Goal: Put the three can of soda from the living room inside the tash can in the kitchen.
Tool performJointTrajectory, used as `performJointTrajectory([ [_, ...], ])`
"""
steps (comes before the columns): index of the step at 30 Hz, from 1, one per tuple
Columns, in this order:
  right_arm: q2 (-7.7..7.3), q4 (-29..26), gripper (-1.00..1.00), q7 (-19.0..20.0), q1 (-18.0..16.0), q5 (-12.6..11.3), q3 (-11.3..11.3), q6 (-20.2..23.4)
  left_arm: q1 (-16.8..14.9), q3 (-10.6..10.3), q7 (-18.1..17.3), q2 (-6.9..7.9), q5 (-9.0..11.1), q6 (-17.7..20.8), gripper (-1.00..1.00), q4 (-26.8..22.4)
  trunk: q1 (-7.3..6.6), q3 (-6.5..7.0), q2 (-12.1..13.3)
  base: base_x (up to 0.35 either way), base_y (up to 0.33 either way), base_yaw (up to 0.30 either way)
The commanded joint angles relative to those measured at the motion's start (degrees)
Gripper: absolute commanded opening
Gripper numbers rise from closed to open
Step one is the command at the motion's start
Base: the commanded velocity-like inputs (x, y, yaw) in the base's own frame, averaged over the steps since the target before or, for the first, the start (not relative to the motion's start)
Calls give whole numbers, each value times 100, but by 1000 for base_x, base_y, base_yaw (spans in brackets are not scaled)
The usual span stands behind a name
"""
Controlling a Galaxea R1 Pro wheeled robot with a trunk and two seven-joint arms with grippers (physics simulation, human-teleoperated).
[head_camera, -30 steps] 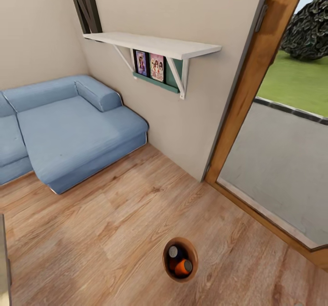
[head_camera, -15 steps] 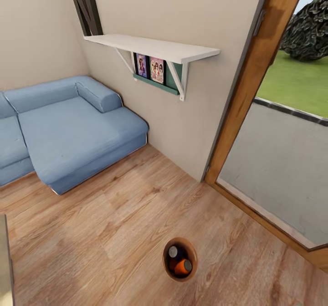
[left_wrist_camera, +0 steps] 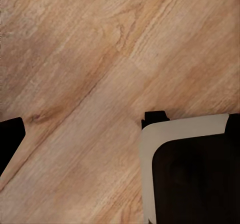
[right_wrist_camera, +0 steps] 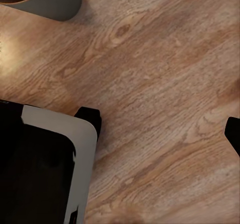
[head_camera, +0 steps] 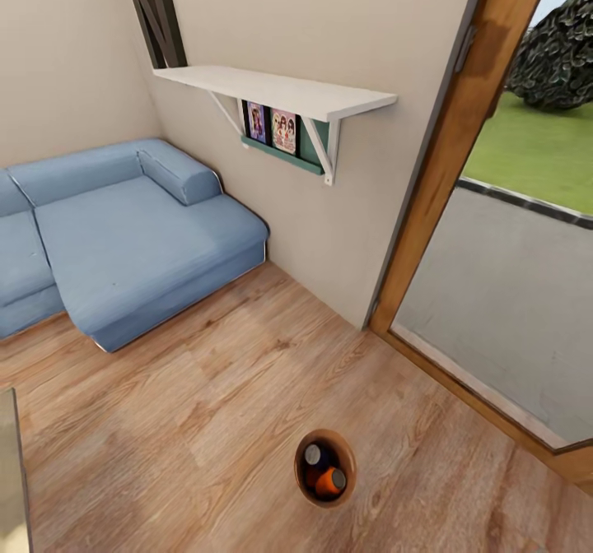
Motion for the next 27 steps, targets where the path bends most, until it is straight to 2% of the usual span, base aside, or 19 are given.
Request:
performJointTrajectory([
  [1,0,0,100,1,-1,0,1,0,-1,0,0,-1,0,1,100,0,-23,19,42,0,0,0],
  [27,2,0,100,3,-2,0,3,0,-2,0,0,-1,0,0,100,0,-594,485,1084,0,0,0],
])
